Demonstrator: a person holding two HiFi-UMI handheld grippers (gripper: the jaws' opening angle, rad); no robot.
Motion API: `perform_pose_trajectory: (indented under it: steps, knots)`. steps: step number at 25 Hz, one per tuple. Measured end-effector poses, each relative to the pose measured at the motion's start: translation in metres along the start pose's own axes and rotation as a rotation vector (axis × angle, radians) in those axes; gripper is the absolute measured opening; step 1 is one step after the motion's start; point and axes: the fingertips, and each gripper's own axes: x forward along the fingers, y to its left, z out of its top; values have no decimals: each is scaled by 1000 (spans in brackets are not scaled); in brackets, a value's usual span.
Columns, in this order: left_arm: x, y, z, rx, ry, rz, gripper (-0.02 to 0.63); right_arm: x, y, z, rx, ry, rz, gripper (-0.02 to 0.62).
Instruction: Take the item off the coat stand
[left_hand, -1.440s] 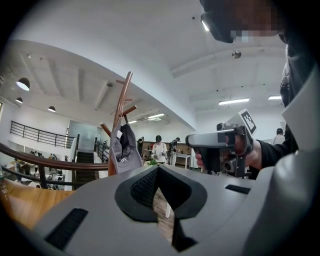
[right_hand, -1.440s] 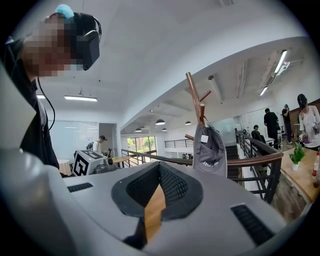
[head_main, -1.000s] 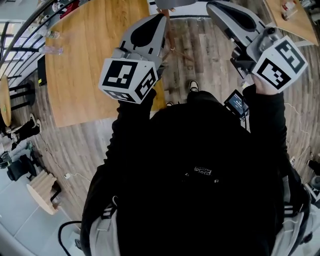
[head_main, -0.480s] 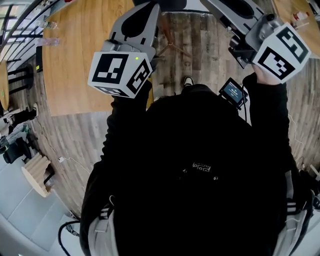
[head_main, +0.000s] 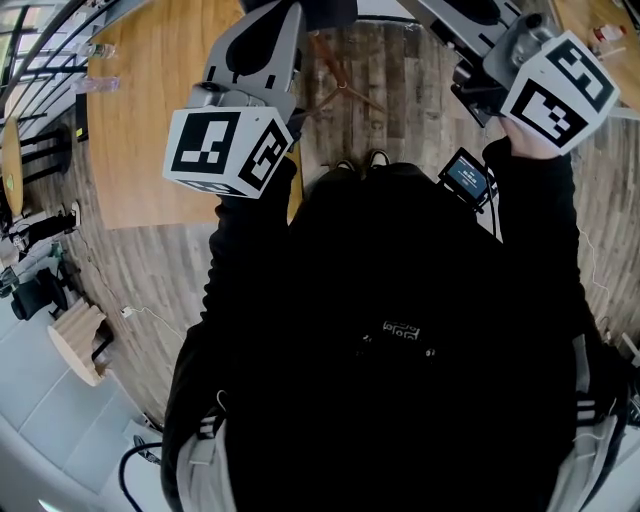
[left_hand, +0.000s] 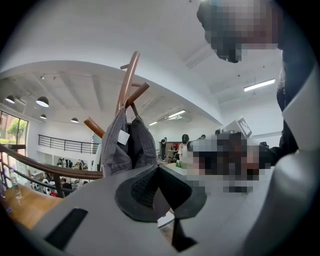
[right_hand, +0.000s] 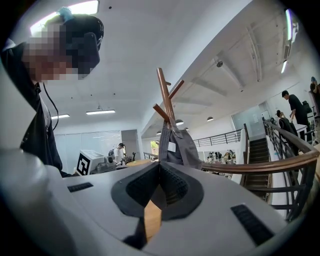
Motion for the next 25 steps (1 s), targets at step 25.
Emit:
perform_pose_trajectory:
  steps: [25]
  knots:
    - [-13, 33, 38, -5, -85, -29, 3, 7, 13, 36, -57, -5, -96, 17]
